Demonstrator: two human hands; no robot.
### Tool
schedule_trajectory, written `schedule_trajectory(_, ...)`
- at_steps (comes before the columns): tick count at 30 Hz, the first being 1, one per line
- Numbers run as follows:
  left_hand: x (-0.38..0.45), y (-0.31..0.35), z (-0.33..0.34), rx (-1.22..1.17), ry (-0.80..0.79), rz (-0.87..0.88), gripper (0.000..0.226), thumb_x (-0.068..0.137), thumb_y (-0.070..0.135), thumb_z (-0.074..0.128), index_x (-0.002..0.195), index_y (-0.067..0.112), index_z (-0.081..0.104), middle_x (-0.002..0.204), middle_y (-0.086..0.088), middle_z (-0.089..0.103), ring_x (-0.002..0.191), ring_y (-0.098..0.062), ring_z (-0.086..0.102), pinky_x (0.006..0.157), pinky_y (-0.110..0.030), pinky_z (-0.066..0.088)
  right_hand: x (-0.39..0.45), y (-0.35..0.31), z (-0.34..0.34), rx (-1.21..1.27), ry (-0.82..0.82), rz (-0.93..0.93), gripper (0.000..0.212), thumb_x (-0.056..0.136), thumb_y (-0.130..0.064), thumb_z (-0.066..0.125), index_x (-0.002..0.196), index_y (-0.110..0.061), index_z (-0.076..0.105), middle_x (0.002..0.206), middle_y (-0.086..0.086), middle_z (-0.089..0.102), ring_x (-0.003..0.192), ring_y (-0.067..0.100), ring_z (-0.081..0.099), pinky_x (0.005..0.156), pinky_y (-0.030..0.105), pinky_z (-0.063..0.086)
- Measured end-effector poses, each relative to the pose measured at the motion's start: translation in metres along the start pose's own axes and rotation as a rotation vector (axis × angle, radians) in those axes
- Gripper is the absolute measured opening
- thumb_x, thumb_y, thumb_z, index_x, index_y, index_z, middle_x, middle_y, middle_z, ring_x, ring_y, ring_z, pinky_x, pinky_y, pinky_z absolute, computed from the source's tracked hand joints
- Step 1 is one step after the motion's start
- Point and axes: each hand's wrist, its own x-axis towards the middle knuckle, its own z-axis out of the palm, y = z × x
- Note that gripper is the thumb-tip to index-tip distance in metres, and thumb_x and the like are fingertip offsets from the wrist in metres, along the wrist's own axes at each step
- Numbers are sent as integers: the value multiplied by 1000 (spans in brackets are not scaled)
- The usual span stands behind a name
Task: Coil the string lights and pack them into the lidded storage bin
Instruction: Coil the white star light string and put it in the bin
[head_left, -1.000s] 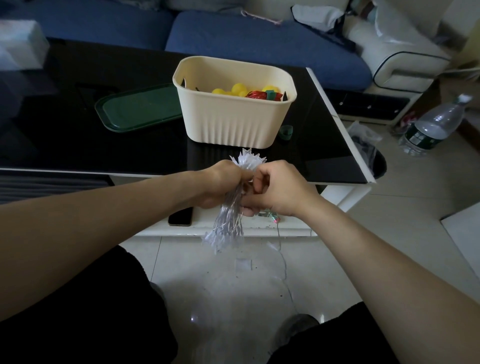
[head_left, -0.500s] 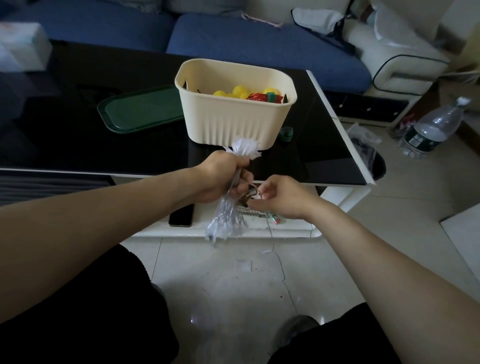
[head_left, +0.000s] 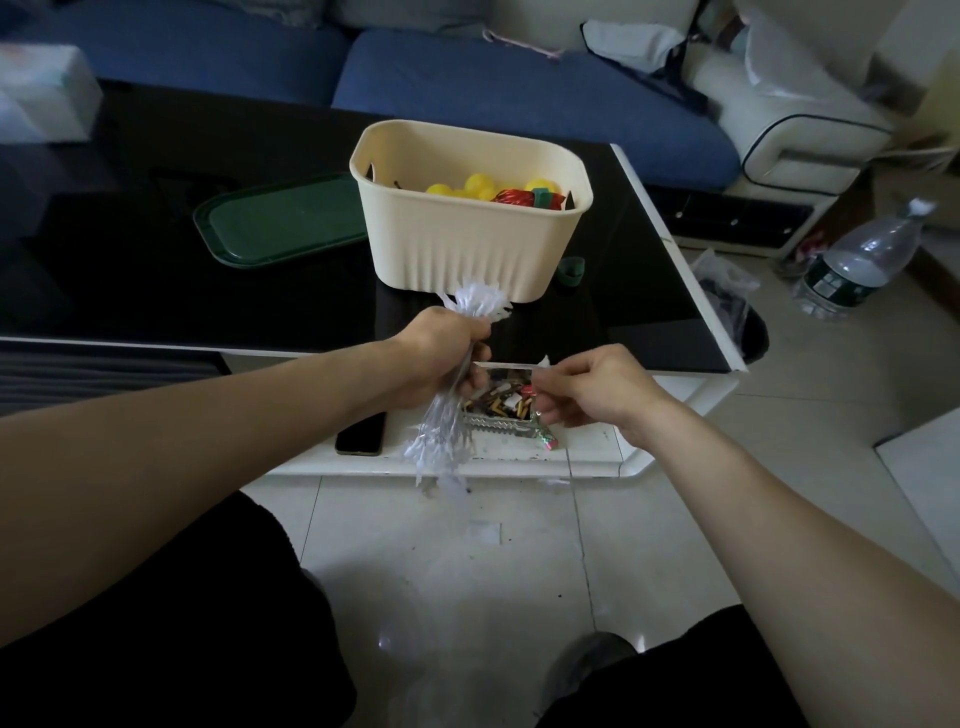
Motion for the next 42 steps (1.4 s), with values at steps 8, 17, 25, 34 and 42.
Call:
schedule_trajectory(8, -2, -5, 5, 93, -75, -7, 25, 104, 12, 40, 85, 1, 53, 67, -11, 56, 43, -18, 54, 41, -26, 43, 3, -9, -1, 269, 29, -78, 10, 92, -12, 71, 96, -7, 78, 76, 6, 74, 67, 16, 68, 70, 32, 61)
schedule_trajectory(17, -3, -5, 6, 67, -163, 78, 27, 104, 13, 43, 88, 1, 61, 66, -9, 58, 48, -20, 53, 48, -31, 45, -1, -13, 15, 290, 72, -187, 8, 89, -9, 73, 95, -12, 77, 83, 8, 77, 69, 18, 72, 72, 34, 63)
schedule_trajectory(25, -3, -5, 7, 33, -185, 138, 29, 104, 16, 46, 80, 2, 52, 63, -9, 52, 47, -20, 47, 47, -30, 43, 4, -18, 30, 208, 380, -282, 6, 84, -14, 80, 81, -15, 76, 73, 3, 75, 65, 17, 73, 67, 33, 61)
schedule_trajectory(34, 3, -4, -1, -75, 13, 208, 30, 103, 16, 47, 74, 11, 47, 55, -1, 41, 44, -15, 36, 50, -30, 37, -5, -29, 35, 91, 34, -378, 59, 82, 14, 64, 131, -19, 64, 82, 2, 59, 56, 9, 58, 59, 34, 56)
schedule_trajectory(42, 4, 10, -11, -163, 197, 259, 29, 98, 14, 44, 72, 6, 53, 57, -8, 54, 51, -21, 50, 54, -34, 45, 1, -18, 18, -122, 147, -358, 9, 81, -15, 81, 78, -18, 73, 75, 0, 72, 66, 8, 64, 61, 25, 53)
